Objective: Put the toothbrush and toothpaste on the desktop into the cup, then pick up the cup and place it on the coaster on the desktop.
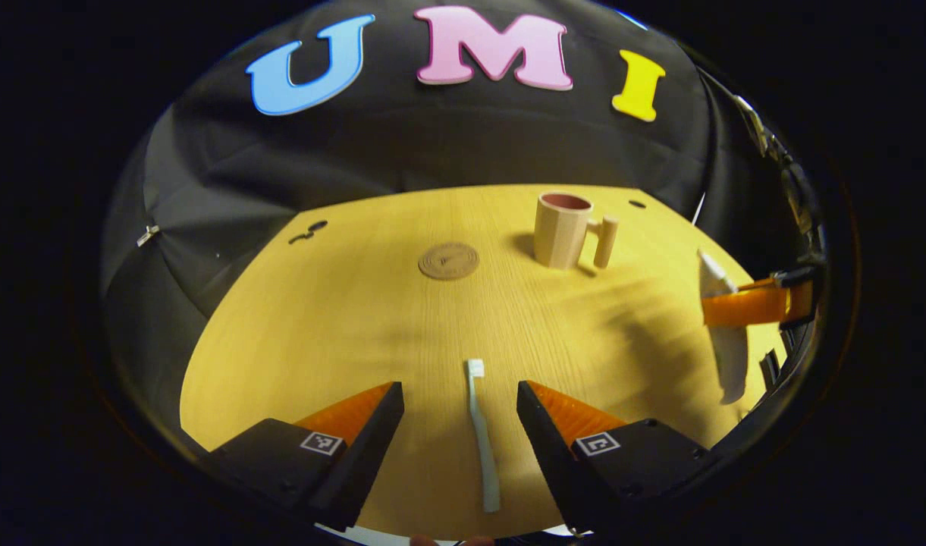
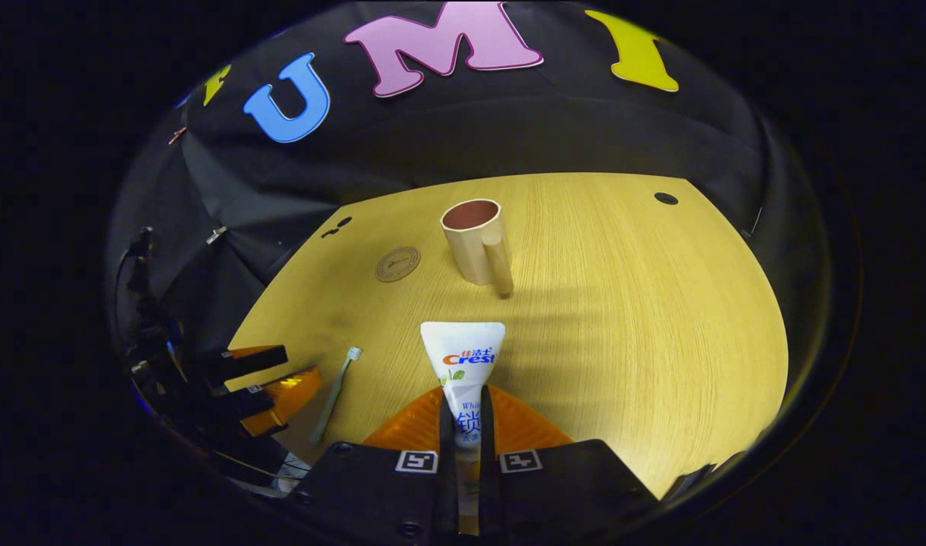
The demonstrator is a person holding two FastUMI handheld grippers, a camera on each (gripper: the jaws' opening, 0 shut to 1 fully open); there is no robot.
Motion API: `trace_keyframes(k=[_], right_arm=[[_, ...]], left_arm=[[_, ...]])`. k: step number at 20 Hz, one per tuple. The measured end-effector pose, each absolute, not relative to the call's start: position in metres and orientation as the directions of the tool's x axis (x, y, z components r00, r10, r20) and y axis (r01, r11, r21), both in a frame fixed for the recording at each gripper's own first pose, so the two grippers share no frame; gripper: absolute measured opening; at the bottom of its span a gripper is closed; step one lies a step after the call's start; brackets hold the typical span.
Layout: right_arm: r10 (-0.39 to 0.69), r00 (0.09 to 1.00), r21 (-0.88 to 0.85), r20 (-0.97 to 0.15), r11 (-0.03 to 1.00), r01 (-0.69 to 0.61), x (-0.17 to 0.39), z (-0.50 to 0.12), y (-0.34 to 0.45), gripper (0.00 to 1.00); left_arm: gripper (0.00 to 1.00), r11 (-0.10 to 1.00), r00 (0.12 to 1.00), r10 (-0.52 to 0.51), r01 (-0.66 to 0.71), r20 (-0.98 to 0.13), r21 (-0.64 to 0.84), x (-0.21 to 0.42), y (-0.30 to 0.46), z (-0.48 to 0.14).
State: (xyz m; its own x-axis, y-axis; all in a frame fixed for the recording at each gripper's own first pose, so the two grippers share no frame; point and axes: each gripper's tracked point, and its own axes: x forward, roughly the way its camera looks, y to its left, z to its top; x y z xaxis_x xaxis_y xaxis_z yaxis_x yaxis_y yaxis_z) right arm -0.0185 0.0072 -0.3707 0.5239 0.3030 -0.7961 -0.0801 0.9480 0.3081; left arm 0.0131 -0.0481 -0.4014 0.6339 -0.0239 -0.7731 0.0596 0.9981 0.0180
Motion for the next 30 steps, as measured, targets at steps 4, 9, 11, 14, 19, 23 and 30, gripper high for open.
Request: trace_keyframes(k=[4, 9, 11, 14, 19, 23, 30], right_arm=[[0.317, 0.523, 0.321, -0.791, 0.943, -0.086, -0.013, -0.376, -0.011, 0.14], [0.311, 0.530, 0.325, -0.789, 0.943, -0.069, -0.003, -0.382, -0.039, 0.14], [0.309, 0.529, 0.320, -0.790, 0.944, -0.074, 0.000, -0.384, -0.048, 0.14], [0.303, 0.527, 0.317, -0.794, 0.946, -0.066, 0.002, -0.387, -0.062, 0.15], [0.298, 0.533, 0.318, -0.792, 0.946, -0.056, 0.004, -0.390, -0.074, 0.14], [0.296, 0.540, 0.317, -0.788, 0.947, -0.056, 0.002, -0.388, -0.075, 0.14], [0.317, 0.580, 0.355, -0.751, 0.934, -0.051, 0.003, -0.372, -0.069, 0.14]], left_arm=[[0.96, 0.999, 0.545, 0.019, 0.018, -0.838, 0.034, 0.012, -0.046, -0.428], [0.91, 0.999, 0.468, 0.031, 0.006, -0.883, 0.038, 0.006, -0.051, -0.444], [0.89, 1.000, 0.461, 0.024, 0.003, -0.887, 0.028, 0.009, -0.053, -0.447], [0.86, 1.000, 0.451, -0.013, 0.015, -0.892, -0.007, 0.006, -0.058, -0.449], [0.36, 1.000, 0.440, -0.011, -0.003, -0.898, -0.014, 0.004, -0.052, -0.451], [0.11, 0.999, 0.457, -0.040, 0.049, -0.889, -0.019, 0.009, -0.054, -0.448], [0.06, 0.995, 0.548, -0.070, -0.015, -0.833, -0.094, 0.020, -0.049, -0.426]])
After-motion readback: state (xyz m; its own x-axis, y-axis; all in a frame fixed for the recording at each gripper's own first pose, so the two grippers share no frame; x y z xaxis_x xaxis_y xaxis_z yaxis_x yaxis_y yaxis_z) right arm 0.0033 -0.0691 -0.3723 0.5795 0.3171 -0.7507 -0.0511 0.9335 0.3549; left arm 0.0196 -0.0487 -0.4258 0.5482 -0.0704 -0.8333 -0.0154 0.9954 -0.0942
